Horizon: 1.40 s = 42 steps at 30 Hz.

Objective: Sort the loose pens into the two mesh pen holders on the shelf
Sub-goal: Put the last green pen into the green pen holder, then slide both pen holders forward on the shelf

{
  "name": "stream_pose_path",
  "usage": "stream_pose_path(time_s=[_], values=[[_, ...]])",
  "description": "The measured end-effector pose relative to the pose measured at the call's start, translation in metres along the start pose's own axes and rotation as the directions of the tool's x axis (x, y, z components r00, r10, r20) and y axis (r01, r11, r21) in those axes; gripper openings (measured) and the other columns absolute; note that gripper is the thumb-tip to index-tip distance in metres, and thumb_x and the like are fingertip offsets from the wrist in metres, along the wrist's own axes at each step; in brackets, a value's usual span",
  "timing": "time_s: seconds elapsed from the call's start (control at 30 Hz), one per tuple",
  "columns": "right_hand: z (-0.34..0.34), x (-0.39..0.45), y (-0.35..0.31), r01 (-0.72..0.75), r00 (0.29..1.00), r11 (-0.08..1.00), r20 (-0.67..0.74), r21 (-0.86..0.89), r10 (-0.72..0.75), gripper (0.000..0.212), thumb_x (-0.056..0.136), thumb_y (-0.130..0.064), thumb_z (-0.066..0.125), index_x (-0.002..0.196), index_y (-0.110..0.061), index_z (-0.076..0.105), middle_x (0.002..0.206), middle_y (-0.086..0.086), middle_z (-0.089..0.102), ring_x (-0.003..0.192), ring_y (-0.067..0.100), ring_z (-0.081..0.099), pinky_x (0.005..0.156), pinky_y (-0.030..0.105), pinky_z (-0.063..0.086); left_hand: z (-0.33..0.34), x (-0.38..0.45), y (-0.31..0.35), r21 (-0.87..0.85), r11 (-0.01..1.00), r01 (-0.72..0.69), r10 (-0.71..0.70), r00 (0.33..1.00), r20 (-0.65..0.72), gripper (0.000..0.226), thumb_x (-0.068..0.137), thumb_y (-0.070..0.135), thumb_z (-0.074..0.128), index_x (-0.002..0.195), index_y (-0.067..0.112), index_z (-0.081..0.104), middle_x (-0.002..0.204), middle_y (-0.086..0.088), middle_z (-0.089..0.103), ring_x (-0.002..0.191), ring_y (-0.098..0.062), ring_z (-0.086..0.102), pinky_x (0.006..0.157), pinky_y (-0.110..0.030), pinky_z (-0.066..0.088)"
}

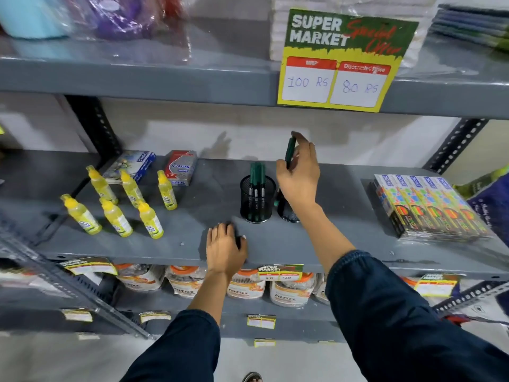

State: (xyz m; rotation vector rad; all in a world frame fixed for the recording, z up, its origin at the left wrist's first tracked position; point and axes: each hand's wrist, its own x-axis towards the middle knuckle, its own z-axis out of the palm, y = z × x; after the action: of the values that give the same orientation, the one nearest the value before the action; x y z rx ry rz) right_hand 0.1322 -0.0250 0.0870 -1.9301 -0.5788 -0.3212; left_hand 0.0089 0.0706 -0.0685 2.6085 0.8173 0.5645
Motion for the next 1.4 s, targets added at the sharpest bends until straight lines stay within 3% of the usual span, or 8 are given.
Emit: stream_pose_path(time_s=[0.1, 0.27, 0.57, 0.73, 0.93, 1.07, 1.17, 1.4], values=[[0.021, 0.007, -0.006, 0.0, 0.998, 0.999, 0.069, 0.043, -0.003, 0.06, 0.085, -0.002, 0.052, 0.139, -0.02, 0.034, 0.106, 0.001, 0.045, 0.057, 0.016, 0.05, 0.069, 0.041, 0.054, -0.001, -0.002, -0.004, 0.003, 1.0, -0.02, 0.02, 1.0, -0.013, 0.034, 0.081, 0.025, 0.05, 0.102, 0.0, 0.057, 0.101, -0.021, 0.061, 0.096, -0.039, 0.055, 0.099, -0.051, 0.038], [0.045, 0.003, 0.013, 0.017, 0.961, 0.981, 0.276, -0.192, 0.037, 0.06, 0.091, 0.0, 0.046, 0.143, -0.021, 0.024, 0.134, 0.016, 0.047, 0.084, 0.037, 0.062, 0.072, 0.049, 0.056, 0.0, 0.0, -0.006, -0.04, 0.999, -0.017, 0.016, 0.999, -0.032, 0.035, 0.078, 0.027, 0.051, 0.101, 0.002, 0.057, 0.097, -0.019, 0.062, 0.091, -0.037, 0.056, 0.094, -0.051, 0.042], [0.057, 0.006, 0.029, 0.021, 0.905, 0.943, 0.408, -0.332, 0.123, 0.061, 0.091, -0.001, 0.053, 0.144, -0.018, 0.027, 0.129, 0.02, 0.051, 0.105, 0.038, 0.06, 0.091, 0.047, 0.053, 0.002, 0.0, -0.01, -0.057, 0.997, -0.049, 0.045, 0.996, -0.071, 0.037, 0.077, 0.033, 0.043, 0.096, 0.005, 0.059, 0.093, -0.016, 0.063, 0.088, -0.035, 0.057, 0.094, -0.047, 0.042], [0.061, 0.01, 0.026, 0.023, 0.905, 0.926, 0.401, -0.377, 0.141, 0.053, 0.092, 0.003, 0.047, 0.141, -0.012, 0.034, 0.133, 0.021, 0.047, 0.109, 0.038, 0.058, 0.092, 0.043, 0.051, 0.0, 0.001, -0.009, -0.035, 0.998, -0.042, 0.041, 0.999, -0.029, 0.037, 0.078, 0.031, 0.046, 0.099, 0.004, 0.058, 0.097, -0.017, 0.063, 0.092, -0.035, 0.056, 0.097, -0.05, 0.04], [0.055, 0.007, 0.024, 0.004, 0.914, 0.936, 0.381, -0.352, 0.139, 0.059, 0.094, 0.0, 0.045, 0.146, -0.016, 0.022, 0.137, 0.02, 0.045, 0.105, 0.034, 0.061, 0.09, 0.043, 0.053, 0.0, 0.001, -0.011, -0.061, 0.997, -0.041, 0.039, 0.999, -0.027, 0.029, 0.079, 0.025, 0.058, 0.1, 0.005, 0.058, 0.098, -0.016, 0.062, 0.095, -0.034, 0.056, 0.099, -0.048, 0.038], [0.026, -0.002, 0.027, -0.099, 0.991, 0.975, 0.068, -0.197, 0.114, 0.048, 0.097, -0.019, 0.045, 0.143, -0.017, 0.031, 0.137, 0.016, 0.043, 0.109, 0.033, 0.056, 0.089, 0.039, 0.05, -0.011, 0.009, 0.001, -0.129, 0.99, 0.057, -0.058, 0.998, -0.004, 0.042, 0.085, 0.032, 0.058, 0.115, 0.004, 0.052, 0.117, -0.016, 0.058, 0.108, -0.032, 0.051, 0.098, -0.044, 0.038], [0.0, -0.017, 0.045, -0.091, 0.989, 0.975, -0.132, -0.204, 0.065, 0.053, 0.093, -0.029, 0.054, 0.138, -0.008, 0.036, 0.131, 0.018, 0.045, 0.121, 0.033, 0.045, 0.093, 0.036, 0.044, -0.027, 0.028, 0.017, -0.286, 0.955, 0.08, -0.103, 0.993, -0.065, 0.06, 0.083, 0.04, 0.062, 0.126, 0.003, 0.043, 0.129, -0.019, 0.05, 0.119, -0.033, 0.046, 0.097, -0.045, 0.041], [-0.007, -0.033, 0.085, -0.384, 0.902, 0.914, 0.16, -0.13, 0.401, 0.109, 0.071, -0.039, 0.078, 0.147, -0.005, 0.008, 0.156, 0.017, 0.015, 0.145, 0.032, 0.015, 0.115, 0.046, 0.024, -0.045, 0.081, 0.054, -0.367, 0.93, 0.025, 0.029, 0.99, 0.14, 0.105, 0.07, 0.05, 0.073, 0.141, 0.001, 0.013, 0.152, -0.018, 0.017, 0.14, -0.029, 0.011, 0.112, -0.042, 0.021]])
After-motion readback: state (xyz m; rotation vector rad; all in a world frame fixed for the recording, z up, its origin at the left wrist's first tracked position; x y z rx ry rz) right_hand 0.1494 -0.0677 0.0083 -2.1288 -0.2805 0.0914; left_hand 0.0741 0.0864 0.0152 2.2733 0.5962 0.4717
